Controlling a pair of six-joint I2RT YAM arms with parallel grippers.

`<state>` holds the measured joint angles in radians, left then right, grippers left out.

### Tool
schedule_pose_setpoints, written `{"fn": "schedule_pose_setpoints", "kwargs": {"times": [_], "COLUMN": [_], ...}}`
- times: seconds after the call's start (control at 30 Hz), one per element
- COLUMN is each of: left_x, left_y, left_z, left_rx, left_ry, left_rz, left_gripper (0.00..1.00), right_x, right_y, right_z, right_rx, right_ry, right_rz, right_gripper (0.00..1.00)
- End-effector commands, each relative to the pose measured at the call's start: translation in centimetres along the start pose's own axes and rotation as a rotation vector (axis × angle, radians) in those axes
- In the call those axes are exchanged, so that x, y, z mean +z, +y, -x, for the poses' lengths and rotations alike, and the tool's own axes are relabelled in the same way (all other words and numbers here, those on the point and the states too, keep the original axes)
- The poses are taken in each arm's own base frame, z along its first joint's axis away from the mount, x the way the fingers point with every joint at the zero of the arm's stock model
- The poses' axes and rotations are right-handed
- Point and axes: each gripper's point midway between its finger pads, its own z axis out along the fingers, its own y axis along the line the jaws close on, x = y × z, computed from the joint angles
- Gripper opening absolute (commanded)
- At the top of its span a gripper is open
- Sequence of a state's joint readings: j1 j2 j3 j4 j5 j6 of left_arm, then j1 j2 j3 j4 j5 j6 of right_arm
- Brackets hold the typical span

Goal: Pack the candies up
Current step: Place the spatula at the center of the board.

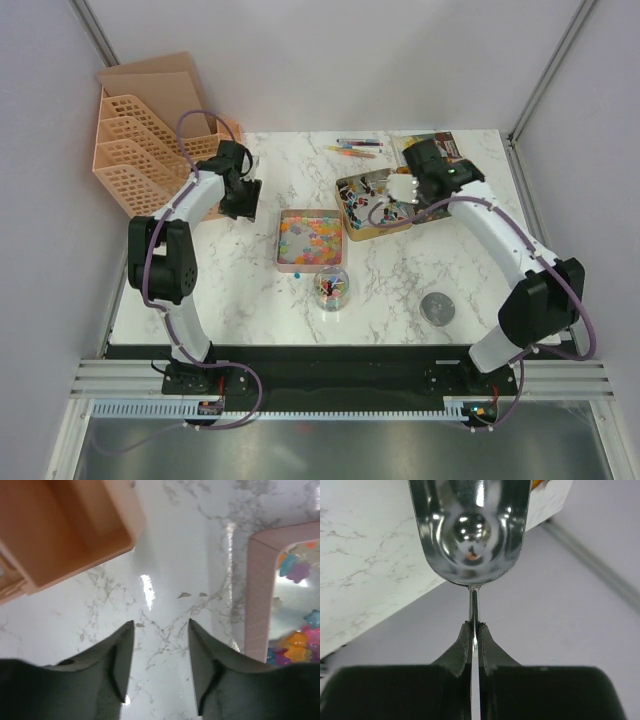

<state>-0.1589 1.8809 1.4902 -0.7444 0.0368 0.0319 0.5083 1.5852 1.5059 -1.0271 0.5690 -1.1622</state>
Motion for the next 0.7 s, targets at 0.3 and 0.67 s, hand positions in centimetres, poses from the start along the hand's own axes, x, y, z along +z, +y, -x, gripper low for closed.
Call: {"fn": "schedule_pose_setpoints", "kwargs": {"times": [0.3,0.67], "left_x": [-3.4,-4.0], "left_y": [-1.4,-1.8], "left_z": [2.5,3.3], "left_rx": [-0.047,-0.035], "left_ry": [-0.093,-0.115], "left_rz": [-0.150,-0.120], "left_gripper": [0.95,0.88], "right_x": [9.4,15.4], "right_y": [8.4,11.2], "right_z": [-11.0,-14.7], "right_rx": [0.892,1.284], "right_ry": [0.036,0.063], "right_rz": [0.290,0.450], "right_gripper": [0.00,0.00]}}
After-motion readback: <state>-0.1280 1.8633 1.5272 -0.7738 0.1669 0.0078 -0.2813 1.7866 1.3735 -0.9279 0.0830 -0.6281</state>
